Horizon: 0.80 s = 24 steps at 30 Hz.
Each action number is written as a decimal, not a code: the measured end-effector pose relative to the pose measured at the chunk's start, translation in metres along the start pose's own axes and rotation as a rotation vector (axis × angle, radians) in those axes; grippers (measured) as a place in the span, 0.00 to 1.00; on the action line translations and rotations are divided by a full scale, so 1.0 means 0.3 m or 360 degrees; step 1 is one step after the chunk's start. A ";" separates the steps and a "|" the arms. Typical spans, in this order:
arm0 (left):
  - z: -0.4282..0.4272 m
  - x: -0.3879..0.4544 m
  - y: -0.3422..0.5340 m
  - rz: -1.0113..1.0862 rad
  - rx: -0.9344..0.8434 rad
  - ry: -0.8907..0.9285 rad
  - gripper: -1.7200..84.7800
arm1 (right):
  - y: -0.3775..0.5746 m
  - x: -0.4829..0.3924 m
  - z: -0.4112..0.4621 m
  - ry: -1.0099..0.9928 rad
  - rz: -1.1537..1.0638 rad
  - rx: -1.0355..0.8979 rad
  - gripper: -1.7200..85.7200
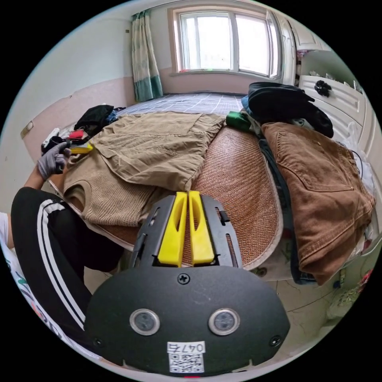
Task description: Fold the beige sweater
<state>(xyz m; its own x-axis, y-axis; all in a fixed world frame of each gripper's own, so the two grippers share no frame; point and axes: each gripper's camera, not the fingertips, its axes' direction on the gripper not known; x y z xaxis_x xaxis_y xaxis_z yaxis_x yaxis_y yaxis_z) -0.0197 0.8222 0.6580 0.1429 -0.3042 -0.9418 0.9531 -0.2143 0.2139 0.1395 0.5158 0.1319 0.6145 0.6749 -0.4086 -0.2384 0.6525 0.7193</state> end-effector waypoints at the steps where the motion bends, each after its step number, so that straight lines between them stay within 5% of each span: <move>1: -0.040 -0.017 0.044 0.0028 0.0001 -0.0081 0.02 | -0.011 -0.001 -0.008 0.0037 -0.0023 -0.0031 0.01; 4: -0.081 -0.053 0.159 0.0118 -0.0056 -0.0234 0.01 | -0.036 0.013 -0.045 0.0034 -0.0041 -0.0048 0.01; 9: -0.123 -0.047 0.350 0.0215 -0.0119 -0.0063 0.01 | -0.086 0.007 -0.072 0.0213 -0.0123 -0.0134 0.01; 14: -0.397 -0.029 0.541 0.0320 0.0227 -0.0065 0.08 | -0.102 0.086 -0.126 0.0266 0.0017 -0.0146 0.01; 19: -0.562 -0.178 0.690 0.0126 0.0508 -0.0278 0.09 | -0.130 0.105 -0.121 0.0243 0.0068 -0.0314 0.08; 24: -0.653 -0.428 0.778 -0.0152 0.0598 -0.0251 0.07 | -0.209 -0.078 -0.298 0.0112 -0.0009 0.0016 0.09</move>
<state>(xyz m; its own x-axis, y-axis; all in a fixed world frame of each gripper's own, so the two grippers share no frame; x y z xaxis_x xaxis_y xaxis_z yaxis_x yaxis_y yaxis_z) 0.2366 0.9931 0.7779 -0.0120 -0.3985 -0.9171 0.7920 -0.5636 0.2345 0.0729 0.4898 0.0462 0.5612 0.6940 -0.4510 -0.2274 0.6533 0.7222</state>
